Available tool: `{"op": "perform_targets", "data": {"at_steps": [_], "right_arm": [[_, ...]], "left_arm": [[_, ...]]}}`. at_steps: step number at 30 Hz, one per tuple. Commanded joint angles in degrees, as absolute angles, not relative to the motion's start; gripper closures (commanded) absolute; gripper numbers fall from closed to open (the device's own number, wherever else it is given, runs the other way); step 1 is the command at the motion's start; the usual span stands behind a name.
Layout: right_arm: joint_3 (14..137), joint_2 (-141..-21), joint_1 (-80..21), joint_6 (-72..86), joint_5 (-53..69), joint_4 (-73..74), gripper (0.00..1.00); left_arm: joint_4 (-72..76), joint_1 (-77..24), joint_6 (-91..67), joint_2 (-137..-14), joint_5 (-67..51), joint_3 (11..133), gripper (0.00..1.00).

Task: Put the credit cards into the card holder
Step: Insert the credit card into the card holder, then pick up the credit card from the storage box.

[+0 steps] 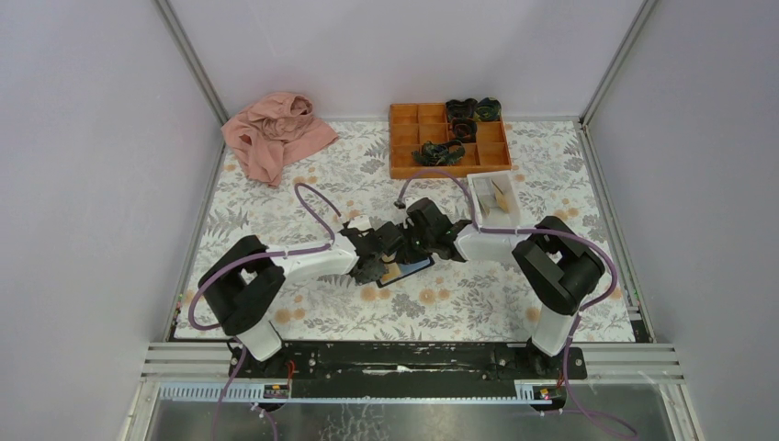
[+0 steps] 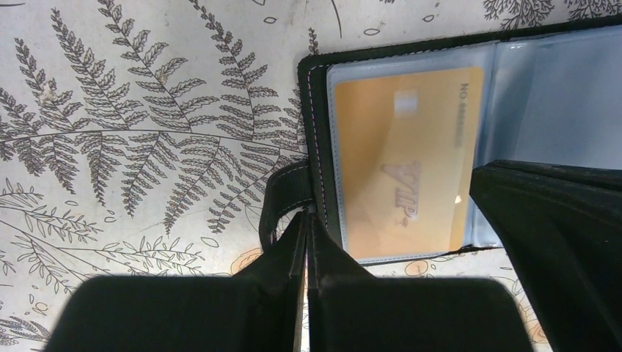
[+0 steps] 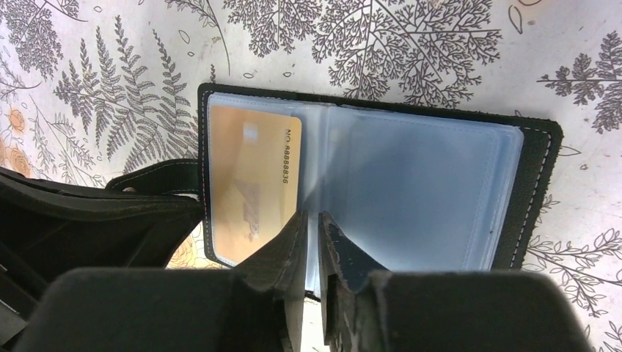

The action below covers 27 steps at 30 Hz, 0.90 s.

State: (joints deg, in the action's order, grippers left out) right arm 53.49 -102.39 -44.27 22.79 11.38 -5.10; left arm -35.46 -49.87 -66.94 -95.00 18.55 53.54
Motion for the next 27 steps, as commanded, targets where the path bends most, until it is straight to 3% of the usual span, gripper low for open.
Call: {"op": "perform_targets", "data": {"at_steps": [1, 6, 17, 27], "right_arm": [[56.4, -100.5, -45.3, 21.4, 8.0, -2.5, 0.76], [59.3, -98.0, -45.2, 19.3, 3.5, 1.8, 0.57], [69.5, -92.6, -43.3, 15.9, -6.1, 14.2, 0.49], [76.3, -91.2, -27.6, 12.6, -12.3, 23.8, 0.44]], "left_arm": [[-36.0, -50.1, -67.0, -95.3, 20.9, 53.6, 0.97], [-38.1, -50.1, -66.8, -92.0, 22.0, 54.0, 0.87], [-43.0, -50.1, -67.1, -81.9, 24.2, 53.4, 0.65], [-38.7, -50.1, -63.5, -81.6, 22.2, 54.5, 0.45]]}}
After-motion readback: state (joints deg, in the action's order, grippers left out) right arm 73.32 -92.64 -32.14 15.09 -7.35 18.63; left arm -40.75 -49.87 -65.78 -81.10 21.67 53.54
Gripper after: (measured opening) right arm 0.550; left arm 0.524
